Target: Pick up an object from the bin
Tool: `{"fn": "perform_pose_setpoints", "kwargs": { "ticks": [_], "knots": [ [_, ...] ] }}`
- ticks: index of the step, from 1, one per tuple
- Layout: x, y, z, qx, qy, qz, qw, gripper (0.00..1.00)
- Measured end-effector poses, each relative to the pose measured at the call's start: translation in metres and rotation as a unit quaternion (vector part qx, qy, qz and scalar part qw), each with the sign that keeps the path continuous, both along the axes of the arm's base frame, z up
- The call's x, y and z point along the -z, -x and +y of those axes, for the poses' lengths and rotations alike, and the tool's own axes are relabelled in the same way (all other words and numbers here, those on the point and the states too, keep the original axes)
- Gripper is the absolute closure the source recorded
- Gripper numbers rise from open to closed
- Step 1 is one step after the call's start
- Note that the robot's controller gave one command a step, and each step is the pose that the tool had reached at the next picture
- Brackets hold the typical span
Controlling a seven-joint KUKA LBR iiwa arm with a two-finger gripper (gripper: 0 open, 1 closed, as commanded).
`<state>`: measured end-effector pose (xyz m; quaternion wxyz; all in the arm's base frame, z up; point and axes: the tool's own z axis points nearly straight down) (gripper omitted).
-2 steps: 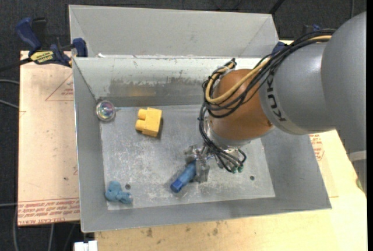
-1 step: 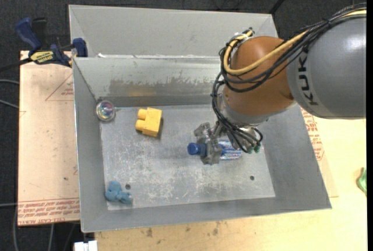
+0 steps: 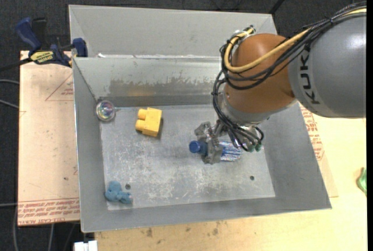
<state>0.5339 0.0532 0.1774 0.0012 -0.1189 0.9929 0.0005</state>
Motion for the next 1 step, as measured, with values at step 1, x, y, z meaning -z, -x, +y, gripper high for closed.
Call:
{"fn": "perform_pose_setpoints", "kwargs": {
  "ticks": [1],
  "knots": [
    [-0.018,-0.0006,0.0004,0.001,0.0,-0.0004,1.0,1.0]
  ]
}}
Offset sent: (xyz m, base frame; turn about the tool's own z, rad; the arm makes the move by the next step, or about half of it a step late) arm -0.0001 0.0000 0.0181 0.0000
